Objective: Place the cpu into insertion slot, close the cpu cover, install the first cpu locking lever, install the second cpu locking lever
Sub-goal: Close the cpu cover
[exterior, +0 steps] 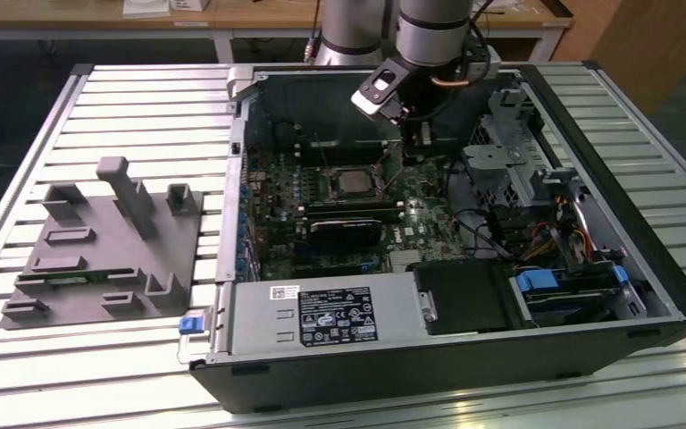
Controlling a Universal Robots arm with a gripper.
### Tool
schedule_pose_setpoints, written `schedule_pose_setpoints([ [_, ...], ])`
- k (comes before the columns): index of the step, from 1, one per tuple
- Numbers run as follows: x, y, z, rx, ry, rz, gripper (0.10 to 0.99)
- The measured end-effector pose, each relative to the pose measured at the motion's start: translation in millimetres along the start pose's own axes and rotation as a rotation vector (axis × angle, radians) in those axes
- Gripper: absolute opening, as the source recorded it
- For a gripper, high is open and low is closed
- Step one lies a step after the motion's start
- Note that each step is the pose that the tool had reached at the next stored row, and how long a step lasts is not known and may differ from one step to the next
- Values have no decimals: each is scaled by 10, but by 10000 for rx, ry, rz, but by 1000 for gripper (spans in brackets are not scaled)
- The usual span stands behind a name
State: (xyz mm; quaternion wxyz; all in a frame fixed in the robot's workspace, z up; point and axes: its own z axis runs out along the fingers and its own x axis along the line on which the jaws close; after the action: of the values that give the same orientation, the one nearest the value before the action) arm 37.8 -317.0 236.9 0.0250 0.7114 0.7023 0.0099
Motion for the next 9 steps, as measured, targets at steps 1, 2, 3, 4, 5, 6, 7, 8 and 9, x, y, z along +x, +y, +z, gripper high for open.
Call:
schedule_pose_setpoints([
  [1,0,-15,-1,0,0,0,106],
  [2,0,-30,-1,0,1,1,106],
  [3,-1,-45,-2,0,0,0,106],
  [4,-1,-60,-3,0,1,0,106],
  [5,-1,-76,-4,0,0,-1,106],
  [6,-1,-91,-4,0,1,0,106],
  [7,-2,-108,-5,0,0,0,106],
  [8,-2,-123,-6,0,0,0,106],
  [9,-2,-140,-7,1,-1,0,106],
])
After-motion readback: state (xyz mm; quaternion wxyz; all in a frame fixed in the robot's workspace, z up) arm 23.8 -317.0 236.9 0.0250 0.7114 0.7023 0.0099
